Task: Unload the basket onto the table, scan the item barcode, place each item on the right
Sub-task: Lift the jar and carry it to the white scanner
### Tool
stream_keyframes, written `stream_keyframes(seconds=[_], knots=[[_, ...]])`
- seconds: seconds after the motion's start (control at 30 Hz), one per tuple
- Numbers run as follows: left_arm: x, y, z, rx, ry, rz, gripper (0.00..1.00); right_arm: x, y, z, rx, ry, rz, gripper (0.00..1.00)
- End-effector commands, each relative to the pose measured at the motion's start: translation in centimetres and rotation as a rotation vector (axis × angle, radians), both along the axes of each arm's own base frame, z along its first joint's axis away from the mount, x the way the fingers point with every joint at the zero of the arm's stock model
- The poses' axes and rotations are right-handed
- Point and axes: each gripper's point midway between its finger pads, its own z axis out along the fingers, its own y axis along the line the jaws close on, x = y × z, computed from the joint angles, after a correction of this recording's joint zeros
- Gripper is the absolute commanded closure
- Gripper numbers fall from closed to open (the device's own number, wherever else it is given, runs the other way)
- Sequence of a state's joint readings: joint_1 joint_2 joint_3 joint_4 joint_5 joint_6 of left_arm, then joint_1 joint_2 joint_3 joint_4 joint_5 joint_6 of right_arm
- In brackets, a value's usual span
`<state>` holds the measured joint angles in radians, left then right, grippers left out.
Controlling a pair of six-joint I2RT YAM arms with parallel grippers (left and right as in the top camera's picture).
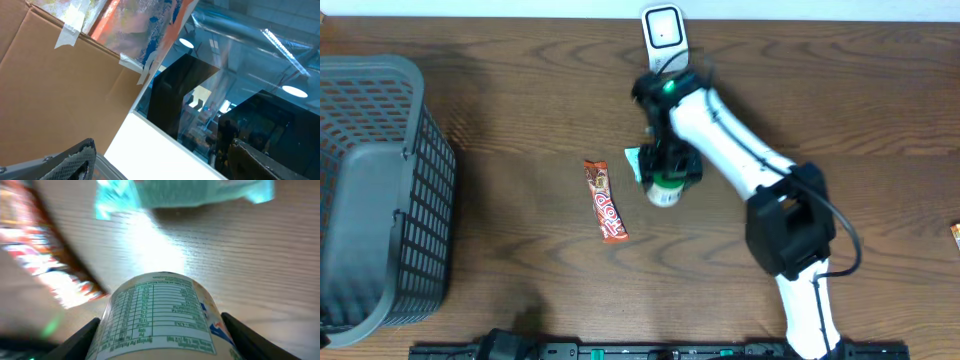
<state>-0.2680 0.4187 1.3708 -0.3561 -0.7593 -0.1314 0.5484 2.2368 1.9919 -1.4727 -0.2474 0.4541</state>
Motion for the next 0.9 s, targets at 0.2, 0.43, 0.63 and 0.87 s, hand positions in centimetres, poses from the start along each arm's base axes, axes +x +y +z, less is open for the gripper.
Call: stream_keyframes(seconds=[0.2, 0.43, 0.63, 0.87], knots=[[0.0, 0.1, -0.3, -0.009, -0.007, 0.012, 0.15, 3.9, -1.9, 5.1, 0.364, 0.089, -0.222, 0.45], [0.0, 0.1, -0.3, -0.009, -0.006, 0.012, 0.15, 3.5, -5.5, 5.5, 0.340, 0.159, -0.288, 0.45], [0.1, 0.1, -0.3, -0.009, -0.006, 0.011, 0.15, 2.4, -6.0, 6.1, 0.370, 0.204, -0.263, 0.46], [0.1, 0.1, -0.3, -0.009, -0.006, 0.011, 0.15, 2.4, -5.9, 6.2, 0.381, 0.208, -0.258, 0.51]])
